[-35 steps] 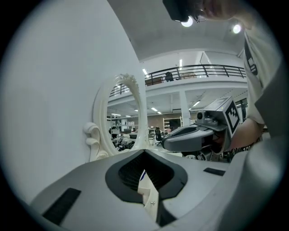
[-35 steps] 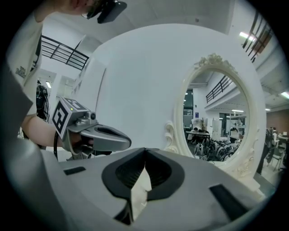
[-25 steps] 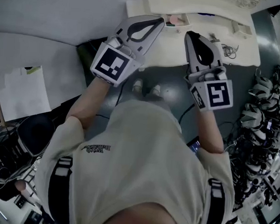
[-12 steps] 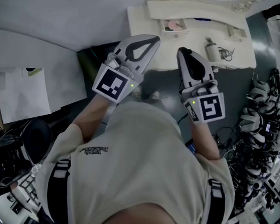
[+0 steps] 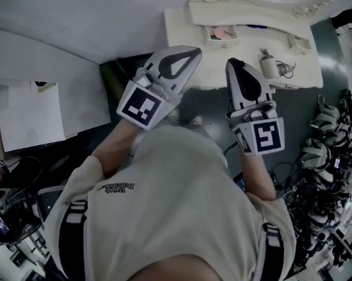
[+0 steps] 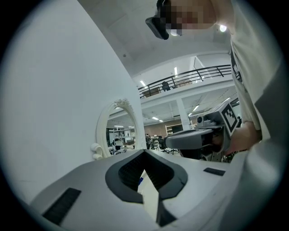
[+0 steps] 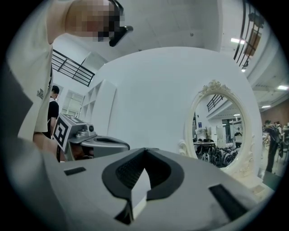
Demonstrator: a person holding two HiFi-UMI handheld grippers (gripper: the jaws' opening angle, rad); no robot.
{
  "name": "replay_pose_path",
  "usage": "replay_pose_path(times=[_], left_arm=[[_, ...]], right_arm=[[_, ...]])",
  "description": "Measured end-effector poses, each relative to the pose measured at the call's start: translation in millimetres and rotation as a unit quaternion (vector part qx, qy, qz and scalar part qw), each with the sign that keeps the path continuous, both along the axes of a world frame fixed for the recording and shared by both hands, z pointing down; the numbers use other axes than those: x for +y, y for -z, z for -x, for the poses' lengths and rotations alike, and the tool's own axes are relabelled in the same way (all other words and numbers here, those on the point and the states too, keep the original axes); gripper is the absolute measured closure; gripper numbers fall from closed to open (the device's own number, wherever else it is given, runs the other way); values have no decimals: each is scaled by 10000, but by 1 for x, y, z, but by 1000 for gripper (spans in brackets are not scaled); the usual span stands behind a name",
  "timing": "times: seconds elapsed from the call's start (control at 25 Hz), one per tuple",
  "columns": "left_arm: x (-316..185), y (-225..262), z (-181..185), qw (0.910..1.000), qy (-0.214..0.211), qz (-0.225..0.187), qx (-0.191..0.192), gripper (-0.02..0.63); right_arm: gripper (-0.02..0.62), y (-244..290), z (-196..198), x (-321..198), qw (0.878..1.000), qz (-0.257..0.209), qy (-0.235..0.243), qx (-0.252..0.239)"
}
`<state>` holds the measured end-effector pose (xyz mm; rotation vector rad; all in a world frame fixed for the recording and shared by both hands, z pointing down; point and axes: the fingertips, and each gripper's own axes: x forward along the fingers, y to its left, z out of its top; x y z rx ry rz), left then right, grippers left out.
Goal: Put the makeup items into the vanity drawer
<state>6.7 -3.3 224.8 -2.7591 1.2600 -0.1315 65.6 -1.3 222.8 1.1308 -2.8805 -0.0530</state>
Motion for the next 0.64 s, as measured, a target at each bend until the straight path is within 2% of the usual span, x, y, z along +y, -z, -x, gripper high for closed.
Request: replay_pose_path(times=[0.36, 0.64], left_arm=[[1, 2, 2, 10000, -12, 69, 8, 592], [-3, 2, 0, 9997, -111, 149, 171, 592]], right_arm=[[594, 4, 5, 2, 10000, -43, 27, 12], [594, -1, 4, -4, 10000, -29, -7, 77]])
